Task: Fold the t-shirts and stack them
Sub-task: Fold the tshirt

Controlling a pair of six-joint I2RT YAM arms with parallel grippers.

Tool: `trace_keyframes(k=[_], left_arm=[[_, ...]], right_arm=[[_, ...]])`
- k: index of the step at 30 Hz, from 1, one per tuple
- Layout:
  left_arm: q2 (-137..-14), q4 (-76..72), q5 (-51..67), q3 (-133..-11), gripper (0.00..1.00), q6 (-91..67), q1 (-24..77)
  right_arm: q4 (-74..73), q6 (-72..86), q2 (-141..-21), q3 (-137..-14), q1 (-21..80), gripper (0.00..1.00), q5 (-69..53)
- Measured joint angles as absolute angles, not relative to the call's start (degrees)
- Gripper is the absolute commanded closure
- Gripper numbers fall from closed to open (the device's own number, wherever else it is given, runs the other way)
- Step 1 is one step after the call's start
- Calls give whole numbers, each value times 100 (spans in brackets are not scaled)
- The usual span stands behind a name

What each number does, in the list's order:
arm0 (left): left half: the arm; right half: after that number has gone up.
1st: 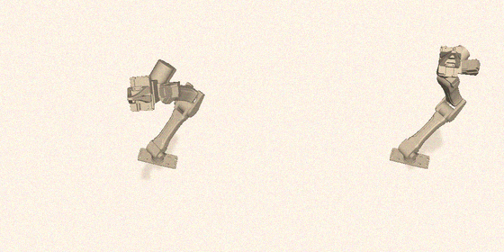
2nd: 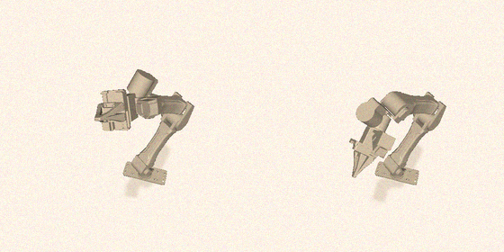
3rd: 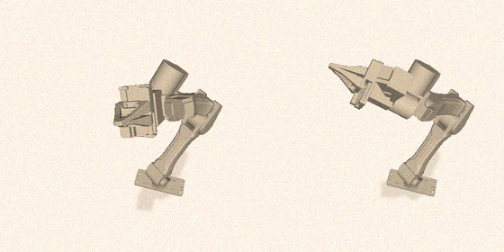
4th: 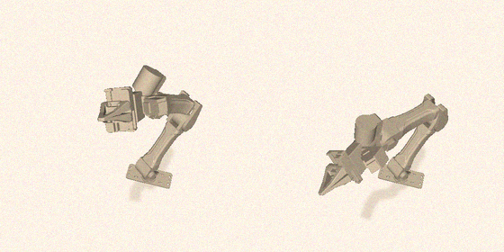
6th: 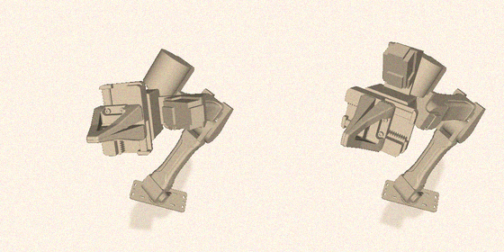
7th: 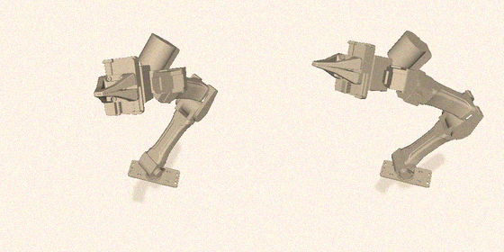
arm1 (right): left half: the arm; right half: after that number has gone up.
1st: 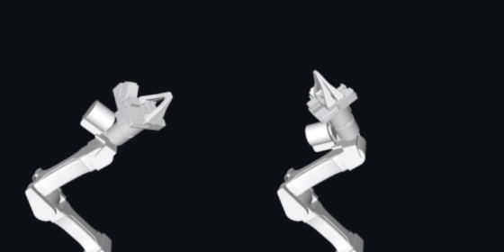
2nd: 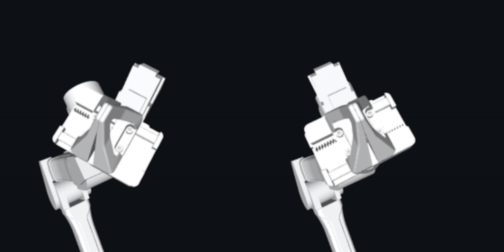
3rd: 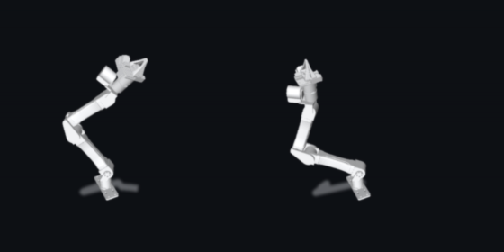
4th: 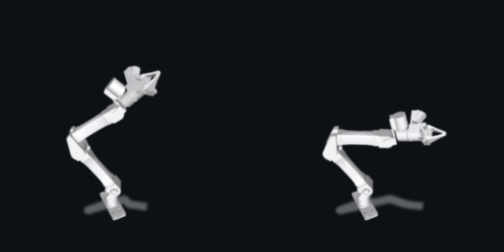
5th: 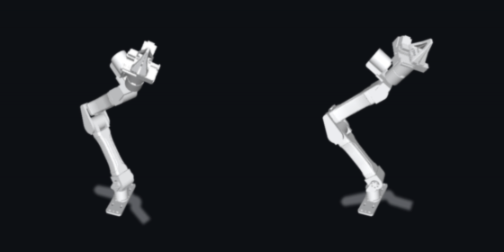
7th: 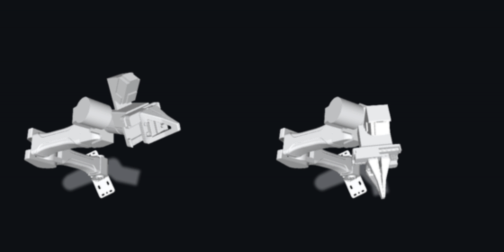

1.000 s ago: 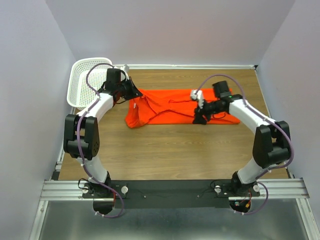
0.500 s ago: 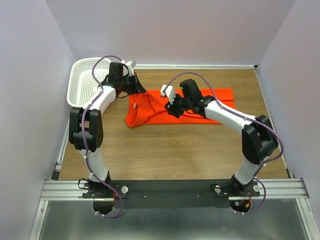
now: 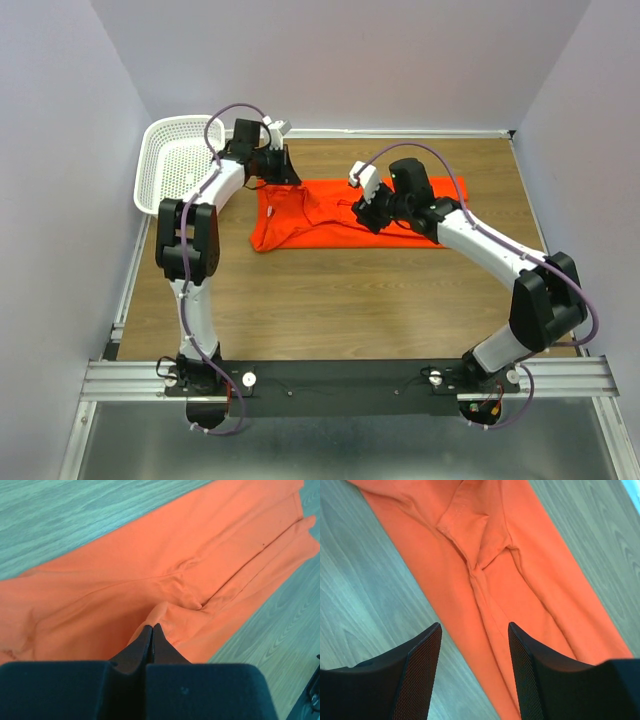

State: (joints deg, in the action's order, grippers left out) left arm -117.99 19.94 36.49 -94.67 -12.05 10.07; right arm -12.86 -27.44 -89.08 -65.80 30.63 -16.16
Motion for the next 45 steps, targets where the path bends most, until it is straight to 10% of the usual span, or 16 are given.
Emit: trace_keyframes(k=[45], left_arm=[[-12742,2851,4077,-10958,100,364,1396]], right_arm=[[-1297,-2650,-9164,-6473,2987,36,-1758]])
